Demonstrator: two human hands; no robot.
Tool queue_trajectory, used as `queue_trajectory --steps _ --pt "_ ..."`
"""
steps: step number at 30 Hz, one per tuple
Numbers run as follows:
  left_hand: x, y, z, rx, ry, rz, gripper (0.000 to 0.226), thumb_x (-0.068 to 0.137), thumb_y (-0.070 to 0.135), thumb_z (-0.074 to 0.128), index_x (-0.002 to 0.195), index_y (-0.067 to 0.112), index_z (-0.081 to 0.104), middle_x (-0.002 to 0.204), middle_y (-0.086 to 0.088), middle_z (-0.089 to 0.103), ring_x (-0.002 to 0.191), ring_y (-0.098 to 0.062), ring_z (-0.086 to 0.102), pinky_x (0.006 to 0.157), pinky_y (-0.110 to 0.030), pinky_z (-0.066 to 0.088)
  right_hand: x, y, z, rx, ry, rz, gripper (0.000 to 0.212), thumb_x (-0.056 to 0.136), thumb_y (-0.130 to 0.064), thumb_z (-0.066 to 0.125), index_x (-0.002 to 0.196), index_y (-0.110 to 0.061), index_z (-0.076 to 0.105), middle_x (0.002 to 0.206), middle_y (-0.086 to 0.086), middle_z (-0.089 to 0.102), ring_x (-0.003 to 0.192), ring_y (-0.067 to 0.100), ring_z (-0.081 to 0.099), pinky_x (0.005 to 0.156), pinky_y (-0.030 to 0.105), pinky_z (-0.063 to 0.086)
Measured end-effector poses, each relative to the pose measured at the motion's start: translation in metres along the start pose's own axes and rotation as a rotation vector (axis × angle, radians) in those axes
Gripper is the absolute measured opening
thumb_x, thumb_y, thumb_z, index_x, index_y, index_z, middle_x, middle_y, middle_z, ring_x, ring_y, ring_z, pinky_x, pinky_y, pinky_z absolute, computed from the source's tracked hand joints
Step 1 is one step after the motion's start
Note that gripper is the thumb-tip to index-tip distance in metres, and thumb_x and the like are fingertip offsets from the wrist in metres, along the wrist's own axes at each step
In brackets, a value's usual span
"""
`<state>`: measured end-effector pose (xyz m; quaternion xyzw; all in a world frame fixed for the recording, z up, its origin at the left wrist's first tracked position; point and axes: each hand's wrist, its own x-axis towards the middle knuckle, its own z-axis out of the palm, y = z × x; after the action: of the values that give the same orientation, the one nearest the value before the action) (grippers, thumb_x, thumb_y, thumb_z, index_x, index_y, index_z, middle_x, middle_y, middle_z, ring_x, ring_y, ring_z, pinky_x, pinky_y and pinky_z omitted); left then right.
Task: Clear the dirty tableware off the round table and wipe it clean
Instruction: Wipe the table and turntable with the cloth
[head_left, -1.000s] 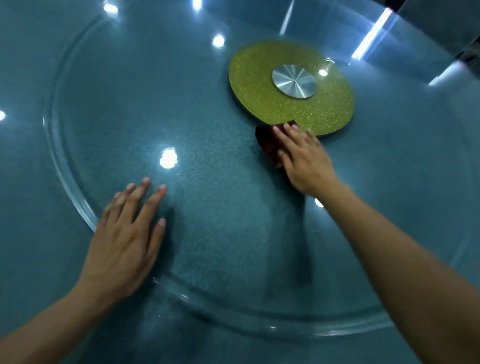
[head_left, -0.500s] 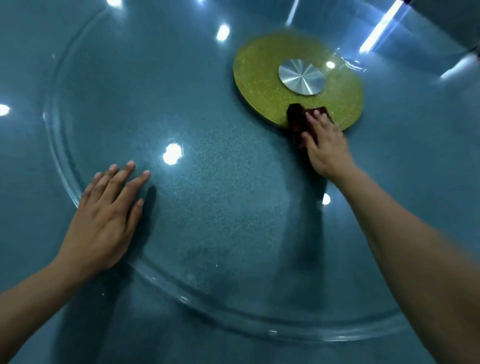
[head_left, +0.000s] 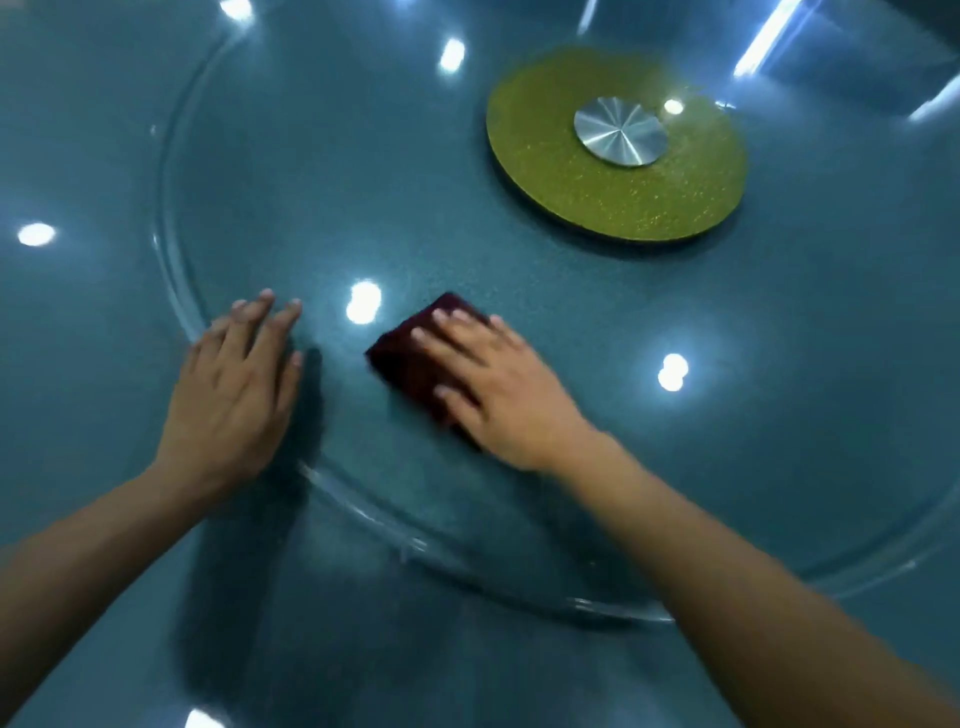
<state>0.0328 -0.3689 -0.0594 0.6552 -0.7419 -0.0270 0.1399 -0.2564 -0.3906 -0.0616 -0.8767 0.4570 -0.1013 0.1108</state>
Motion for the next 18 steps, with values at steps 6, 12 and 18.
queue_trajectory --steps 6,12,18 --pt "-0.052 0.062 0.01 -0.111 -0.067 0.106 0.053 0.104 0.031 0.034 0.154 0.014 0.037 0.16 -0.013 0.035 0.149 -0.033 0.031 0.12 -0.053 0.027 0.013 0.184 -0.065 -0.076 0.096 0.755 0.063 0.101 -0.046 0.03 0.158 -0.023 0.022 0.165 0.011 0.019 0.152 0.027 0.015 0.124 0.045 0.008" --pt "-0.037 0.038 0.022 -0.143 -0.032 0.086 0.048 0.106 0.023 0.032 0.151 0.008 0.042 0.159 -0.019 0.034 0.148 -0.038 0.031 0.122 -0.053 0.023 -0.021 0.002 -0.008 -0.051 0.02 0.175 0.065 0.091 -0.037 0.035 0.155 -0.024 0.034 0.163 0.008 0.027 0.152 0.024 0.018 0.125 0.047 0.007" --pt "-0.006 -0.005 0.018 -0.031 0.002 0.031 0.048 0.104 0.025 0.031 0.147 0.007 0.045 0.154 -0.025 0.037 0.14 -0.047 0.037 0.115 -0.057 0.031 -0.041 -0.092 0.019 0.025 -0.084 -0.088 0.061 0.097 -0.035 0.042 0.156 -0.028 0.03 0.165 0.004 0.022 0.154 0.018 0.012 0.125 0.044 0.005"
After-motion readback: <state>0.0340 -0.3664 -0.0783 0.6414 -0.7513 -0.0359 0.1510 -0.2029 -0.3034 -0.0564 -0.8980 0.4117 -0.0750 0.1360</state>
